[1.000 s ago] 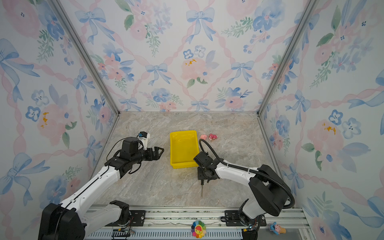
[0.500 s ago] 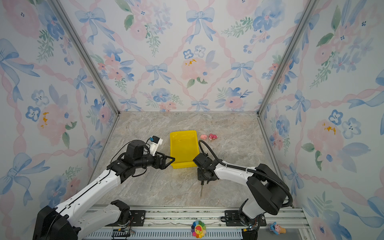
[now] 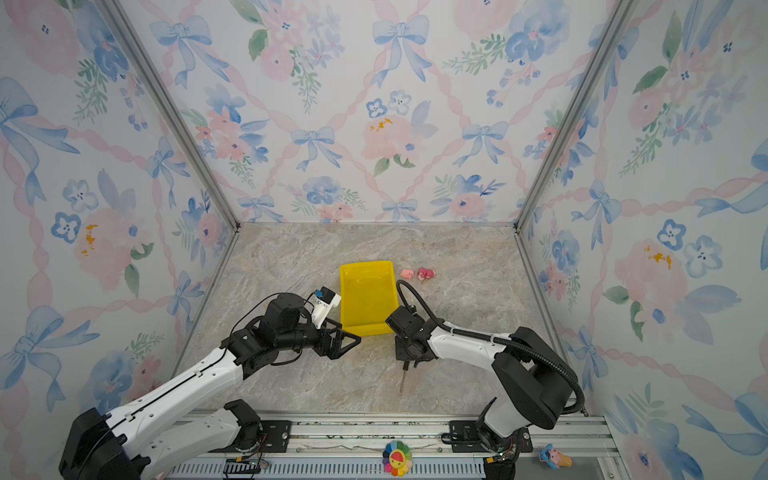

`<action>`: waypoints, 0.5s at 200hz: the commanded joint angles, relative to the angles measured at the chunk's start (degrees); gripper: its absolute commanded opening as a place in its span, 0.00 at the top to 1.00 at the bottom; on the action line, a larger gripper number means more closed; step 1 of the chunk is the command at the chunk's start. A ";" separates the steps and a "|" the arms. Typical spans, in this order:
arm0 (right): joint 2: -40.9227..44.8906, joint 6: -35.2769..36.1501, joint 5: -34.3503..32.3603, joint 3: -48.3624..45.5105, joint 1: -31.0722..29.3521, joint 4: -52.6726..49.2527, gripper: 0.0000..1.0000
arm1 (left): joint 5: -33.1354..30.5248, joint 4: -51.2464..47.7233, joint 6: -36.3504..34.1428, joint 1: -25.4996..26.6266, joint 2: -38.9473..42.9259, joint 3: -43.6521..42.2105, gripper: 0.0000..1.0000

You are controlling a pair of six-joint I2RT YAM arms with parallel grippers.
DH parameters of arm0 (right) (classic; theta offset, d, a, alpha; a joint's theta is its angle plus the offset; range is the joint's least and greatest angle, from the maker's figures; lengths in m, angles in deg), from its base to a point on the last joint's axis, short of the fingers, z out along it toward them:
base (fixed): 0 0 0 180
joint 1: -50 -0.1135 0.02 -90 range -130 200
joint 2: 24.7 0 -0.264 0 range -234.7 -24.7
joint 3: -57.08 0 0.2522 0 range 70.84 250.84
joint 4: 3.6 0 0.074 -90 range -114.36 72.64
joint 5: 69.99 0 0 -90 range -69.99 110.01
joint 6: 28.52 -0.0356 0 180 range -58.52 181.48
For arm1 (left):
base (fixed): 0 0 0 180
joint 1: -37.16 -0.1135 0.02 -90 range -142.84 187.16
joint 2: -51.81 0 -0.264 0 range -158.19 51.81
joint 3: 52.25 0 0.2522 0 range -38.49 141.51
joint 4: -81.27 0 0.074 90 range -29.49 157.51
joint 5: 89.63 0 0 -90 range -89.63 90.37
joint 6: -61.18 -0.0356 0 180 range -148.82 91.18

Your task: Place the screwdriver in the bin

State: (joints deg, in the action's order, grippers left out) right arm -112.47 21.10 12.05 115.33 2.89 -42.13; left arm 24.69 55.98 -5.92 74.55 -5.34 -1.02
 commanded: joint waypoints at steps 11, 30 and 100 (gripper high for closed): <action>-0.87 1.51 0.50 -0.81 -0.72 -1.76 0.71 | -3.25 -0.44 0.48 0.82 0.10 -0.61 0.03; -1.09 2.03 0.50 -0.69 -0.63 -1.95 0.74 | -4.07 -0.51 0.79 1.02 0.24 -0.81 0.02; 0.68 3.42 0.59 -1.36 0.34 -2.71 0.84 | -9.15 -0.35 0.87 1.88 4.01 -0.83 0.02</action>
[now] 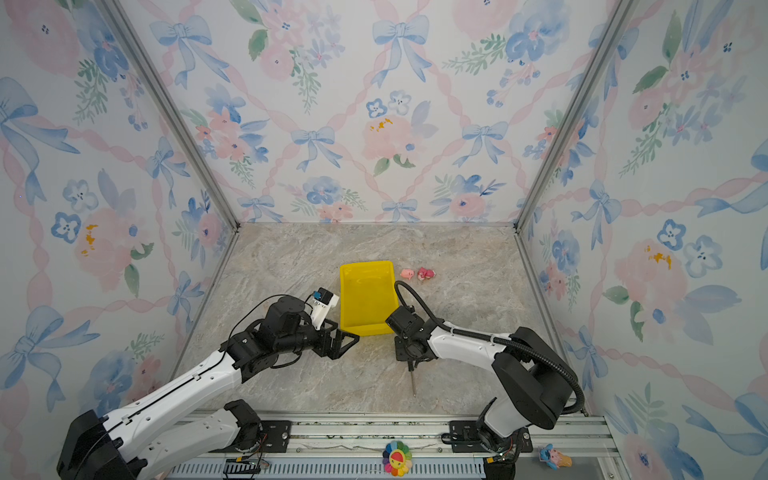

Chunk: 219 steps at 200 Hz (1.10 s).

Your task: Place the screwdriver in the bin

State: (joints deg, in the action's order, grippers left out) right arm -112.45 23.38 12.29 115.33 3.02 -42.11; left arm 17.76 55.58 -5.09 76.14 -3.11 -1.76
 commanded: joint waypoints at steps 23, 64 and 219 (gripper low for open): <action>2.40 1.16 0.28 -1.53 0.89 -3.54 0.90 | -0.96 -0.03 -1.58 0.30 2.01 0.33 0.02; 6.90 1.37 -0.92 -1.36 1.59 -5.53 0.98 | 0.03 -0.03 -3.31 0.30 2.86 0.38 0.02; 15.43 6.11 -6.24 13.99 6.89 -16.87 1.00 | -8.90 0.38 -9.02 0.37 6.92 -0.42 0.02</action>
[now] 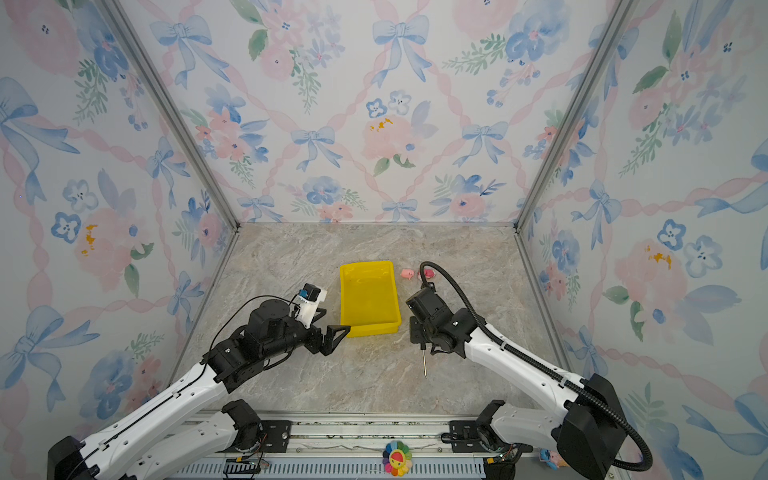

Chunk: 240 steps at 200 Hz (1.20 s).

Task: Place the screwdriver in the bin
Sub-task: 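Lift the screwdriver with the right gripper and carry it over the yellow bin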

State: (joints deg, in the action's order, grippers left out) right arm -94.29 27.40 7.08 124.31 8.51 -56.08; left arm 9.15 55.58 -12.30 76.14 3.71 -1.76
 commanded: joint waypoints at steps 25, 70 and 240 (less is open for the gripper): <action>-6.74 2.78 -0.46 11.36 1.77 -3.13 1.00 | -0.69 0.38 -2.35 0.31 0.18 -0.69 0.03; -15.84 3.24 1.57 23.37 1.96 -3.35 1.00 | -0.70 0.48 -2.81 0.31 0.14 -0.71 0.02; -50.19 5.03 8.61 53.74 3.61 0.06 1.00 | 0.74 2.75 -6.40 0.21 -10.85 4.51 0.03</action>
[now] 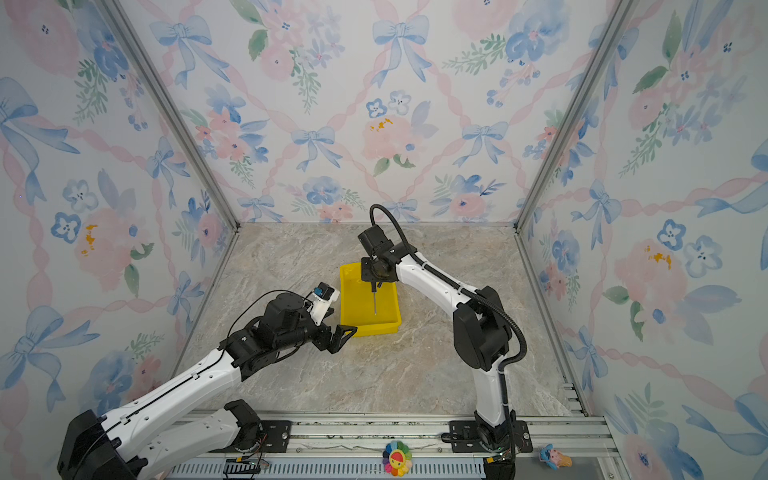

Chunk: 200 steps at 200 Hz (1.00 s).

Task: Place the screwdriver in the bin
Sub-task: 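Lift the screwdriver with the right gripper and carry it over the yellow bin, then lower the screwdriver into the bin and open the right gripper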

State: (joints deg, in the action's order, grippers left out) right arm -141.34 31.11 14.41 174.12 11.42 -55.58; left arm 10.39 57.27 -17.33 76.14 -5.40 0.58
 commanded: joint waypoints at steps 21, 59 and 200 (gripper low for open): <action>-5.96 1.35 2.03 5.91 1.33 -0.98 1.00 | -0.25 1.38 -0.83 0.13 -3.03 2.67 0.02; -9.39 0.62 3.54 6.86 1.80 -0.41 1.00 | -1.08 1.60 -0.41 -0.03 -5.09 2.68 0.02; -16.25 -2.84 2.89 5.96 1.67 -0.77 0.98 | 3.70 3.02 1.43 -7.25 -4.17 0.23 0.03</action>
State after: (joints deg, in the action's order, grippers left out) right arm -156.29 29.74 17.90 178.89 12.84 -55.53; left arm 12.38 59.30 -15.74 69.54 -11.15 1.78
